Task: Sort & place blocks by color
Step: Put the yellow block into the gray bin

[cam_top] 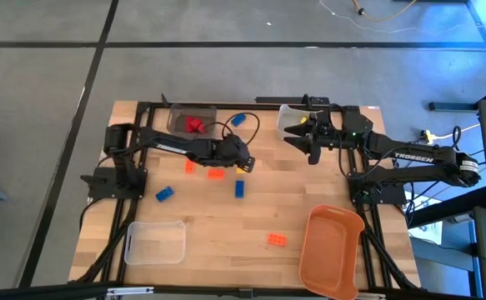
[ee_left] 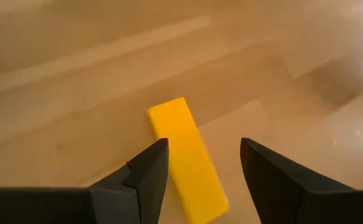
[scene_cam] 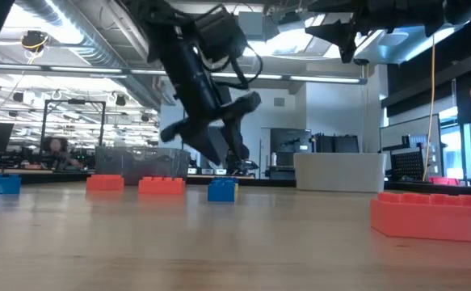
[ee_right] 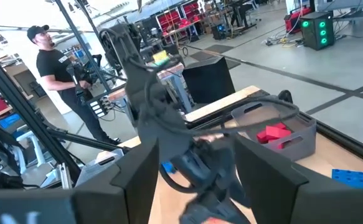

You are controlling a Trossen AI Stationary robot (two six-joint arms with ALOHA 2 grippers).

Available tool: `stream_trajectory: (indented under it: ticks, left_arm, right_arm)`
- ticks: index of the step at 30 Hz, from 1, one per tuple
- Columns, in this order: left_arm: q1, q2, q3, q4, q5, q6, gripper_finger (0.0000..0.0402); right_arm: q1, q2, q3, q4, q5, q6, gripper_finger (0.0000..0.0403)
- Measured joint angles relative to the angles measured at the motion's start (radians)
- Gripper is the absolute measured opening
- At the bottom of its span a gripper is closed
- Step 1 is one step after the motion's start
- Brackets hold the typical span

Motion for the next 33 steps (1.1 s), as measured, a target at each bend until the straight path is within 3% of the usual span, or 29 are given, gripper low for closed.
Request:
stream_trajectory:
  ticks: [14, 33]
  left_arm:
    - [-0.007, 0.097, 0.001, 0.064, -0.02, 0.01, 0.019]
    - [-0.014, 0.131, 0.001, -0.02, -0.065, 0.042, 0.019]
  right_arm:
    - [0.0, 0.0, 0.0, 0.0, 0.001, 0.0, 0.0207]
    - [0.0, 0.001, 0.001, 0.0, 0.002, 0.0, 0.0207]
